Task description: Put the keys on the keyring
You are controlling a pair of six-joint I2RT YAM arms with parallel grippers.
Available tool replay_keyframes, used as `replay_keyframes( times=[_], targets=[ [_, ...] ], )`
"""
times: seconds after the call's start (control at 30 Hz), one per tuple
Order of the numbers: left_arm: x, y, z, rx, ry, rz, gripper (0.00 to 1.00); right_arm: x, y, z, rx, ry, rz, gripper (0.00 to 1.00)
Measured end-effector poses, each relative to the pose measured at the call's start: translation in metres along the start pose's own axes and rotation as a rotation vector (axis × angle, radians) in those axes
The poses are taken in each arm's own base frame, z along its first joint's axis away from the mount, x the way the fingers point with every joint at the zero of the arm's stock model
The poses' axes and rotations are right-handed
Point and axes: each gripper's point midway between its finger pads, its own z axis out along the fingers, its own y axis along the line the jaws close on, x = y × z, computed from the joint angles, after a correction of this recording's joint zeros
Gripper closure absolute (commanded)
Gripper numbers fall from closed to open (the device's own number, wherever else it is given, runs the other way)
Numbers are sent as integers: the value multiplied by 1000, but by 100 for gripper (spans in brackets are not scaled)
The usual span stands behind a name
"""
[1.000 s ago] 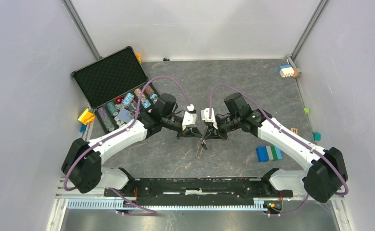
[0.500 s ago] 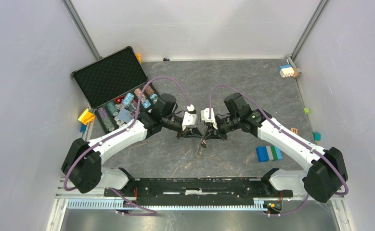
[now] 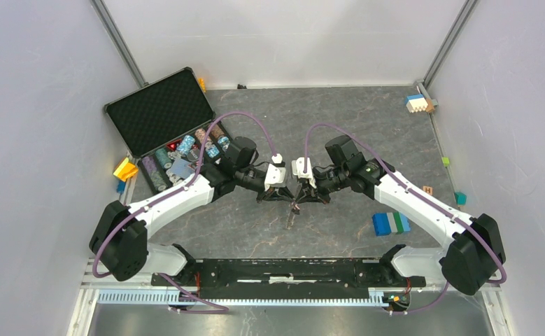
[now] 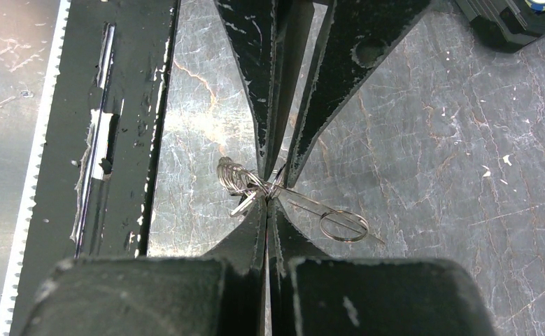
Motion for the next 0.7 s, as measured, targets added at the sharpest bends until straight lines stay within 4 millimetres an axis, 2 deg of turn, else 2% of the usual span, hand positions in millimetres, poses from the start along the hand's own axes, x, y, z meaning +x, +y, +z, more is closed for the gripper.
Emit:
replay_keyframes(
  times=[0.3, 0.47, 0.7],
  targets=[
    [1, 0, 1, 2, 2, 2, 89, 0, 1, 0, -3, -2, 0, 100],
    [3, 0, 1, 5, 5, -2, 97, 0, 0, 0, -3, -2, 0, 100],
    [3, -1, 1, 9, 5, -3, 98, -1, 0, 0, -2, -3, 2, 100]
  ],
)
